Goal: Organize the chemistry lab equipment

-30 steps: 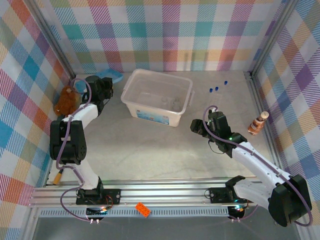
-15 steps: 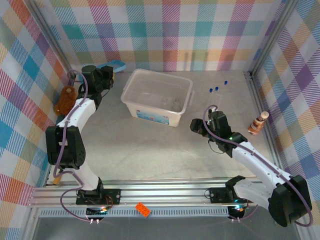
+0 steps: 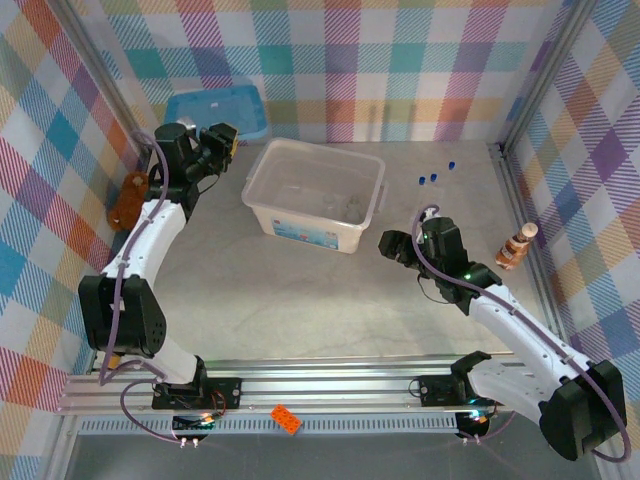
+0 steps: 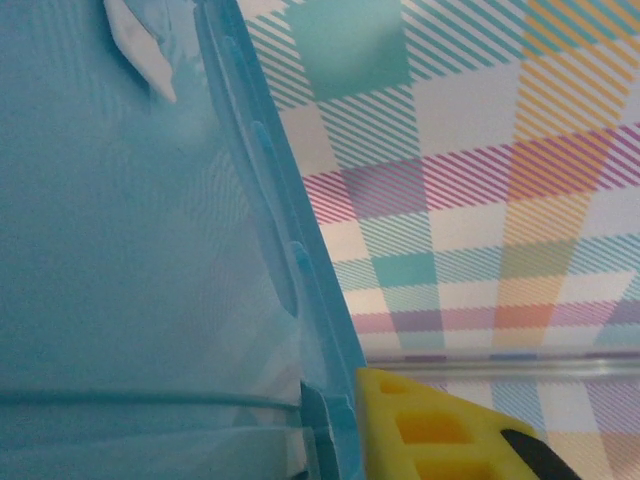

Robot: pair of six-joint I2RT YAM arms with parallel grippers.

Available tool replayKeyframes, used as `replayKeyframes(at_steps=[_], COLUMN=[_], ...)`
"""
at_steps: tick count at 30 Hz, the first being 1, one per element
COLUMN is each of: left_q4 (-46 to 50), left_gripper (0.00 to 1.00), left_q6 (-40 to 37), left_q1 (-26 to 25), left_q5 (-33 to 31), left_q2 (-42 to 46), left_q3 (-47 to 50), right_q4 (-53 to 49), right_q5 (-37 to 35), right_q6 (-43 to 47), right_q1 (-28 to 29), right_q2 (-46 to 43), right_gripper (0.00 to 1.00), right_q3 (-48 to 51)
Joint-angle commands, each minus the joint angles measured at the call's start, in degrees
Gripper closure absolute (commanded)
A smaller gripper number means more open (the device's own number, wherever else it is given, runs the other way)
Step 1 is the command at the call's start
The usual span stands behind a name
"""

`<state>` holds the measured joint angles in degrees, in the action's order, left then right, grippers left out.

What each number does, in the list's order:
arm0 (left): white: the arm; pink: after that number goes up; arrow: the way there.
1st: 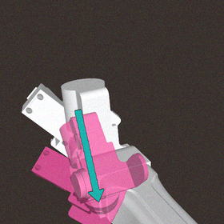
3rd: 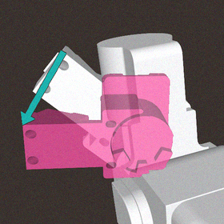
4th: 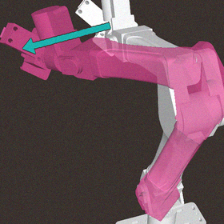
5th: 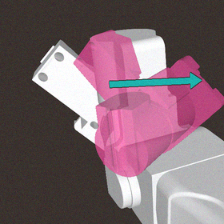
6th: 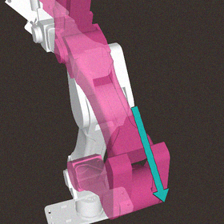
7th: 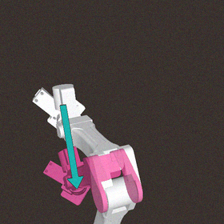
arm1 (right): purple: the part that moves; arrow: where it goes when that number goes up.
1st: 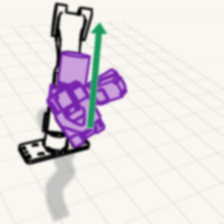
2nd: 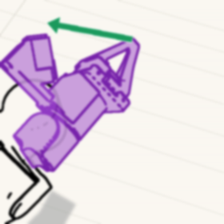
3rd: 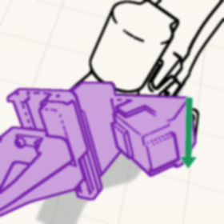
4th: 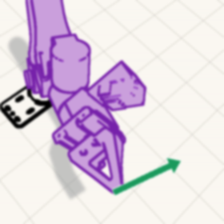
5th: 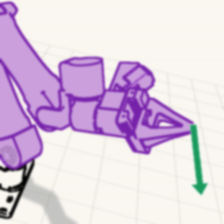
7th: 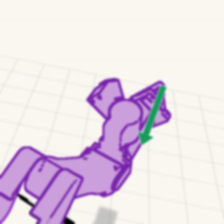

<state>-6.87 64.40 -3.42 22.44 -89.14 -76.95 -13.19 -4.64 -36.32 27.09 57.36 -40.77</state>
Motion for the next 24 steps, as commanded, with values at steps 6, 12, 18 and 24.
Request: replayKeyframes(at_steps=[6, 12, 18, 24], left_q4=[2.4, 11.8, 15.9, 16.9], left_gripper=[1.0, 1.0, 1.0, 1.0], left_q6=[-12.4, -22.0, -26.8, -28.2], left_q1=[-3.4, -5.5, -6.2, -6.4], left_q5=[5.5, 3.1, 0.9, 0.2], left_q2=[5.0, 8.0, 10.1, 11.8], left_q3=[-4.0, -4.6, -3.4, -1.0], right_q4=[-1.1, -1.4, -1.2, -1.0], right_q5=[2.3, 3.3, 3.9, 4.7], right_q6=[1.6, 1.7, 1.7, 1.6], right_q1=[0.3, 0.3, 0.3, 0.3], right_q2=[-2.2, -2.2, -1.6, -1.1], right_gripper=[0.24, 0.24, 0.25, 0.24], right_q3=[-4.2, -5.7, -6.5, -7.5])
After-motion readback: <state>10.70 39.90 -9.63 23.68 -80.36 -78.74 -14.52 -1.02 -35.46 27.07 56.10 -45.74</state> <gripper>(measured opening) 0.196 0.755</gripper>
